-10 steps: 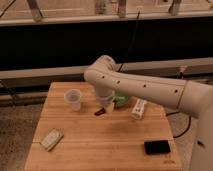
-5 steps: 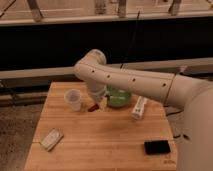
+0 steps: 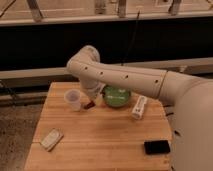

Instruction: Place the pepper in the ceramic cup

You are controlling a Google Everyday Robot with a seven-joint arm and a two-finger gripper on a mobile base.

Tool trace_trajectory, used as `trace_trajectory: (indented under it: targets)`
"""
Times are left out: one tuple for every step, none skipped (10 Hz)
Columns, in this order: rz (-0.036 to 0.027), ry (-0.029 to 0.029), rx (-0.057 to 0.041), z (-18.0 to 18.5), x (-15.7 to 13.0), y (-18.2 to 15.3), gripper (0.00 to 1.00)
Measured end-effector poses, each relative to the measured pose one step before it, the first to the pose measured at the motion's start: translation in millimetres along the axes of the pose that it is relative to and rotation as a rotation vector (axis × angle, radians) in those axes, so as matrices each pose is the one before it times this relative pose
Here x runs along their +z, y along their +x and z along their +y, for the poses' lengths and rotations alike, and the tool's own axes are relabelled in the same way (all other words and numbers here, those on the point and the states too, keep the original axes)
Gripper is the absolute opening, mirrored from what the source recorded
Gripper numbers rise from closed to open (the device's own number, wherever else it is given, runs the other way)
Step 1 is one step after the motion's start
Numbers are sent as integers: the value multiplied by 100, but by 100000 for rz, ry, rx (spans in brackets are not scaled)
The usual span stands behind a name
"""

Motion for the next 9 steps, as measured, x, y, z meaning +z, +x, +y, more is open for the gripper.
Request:
trace_trajectory:
  targets:
    - [185, 104, -825, -236, -223, -206, 0]
    - [328, 80, -971, -24, -42, 67, 0]
    - [193, 378, -1319, -289, 19, 84, 0]
    - [92, 434, -1342, -628, 32, -254, 0]
    - [-261, 535, -1653, -860, -40, -745, 0]
    - [-262, 953, -1586, -737, 0, -520, 0]
    - [298, 93, -1205, -137, 83, 66, 0]
    - [361, 12, -891, -63, 107, 212, 0]
    - [286, 224, -673, -279, 13, -37, 0]
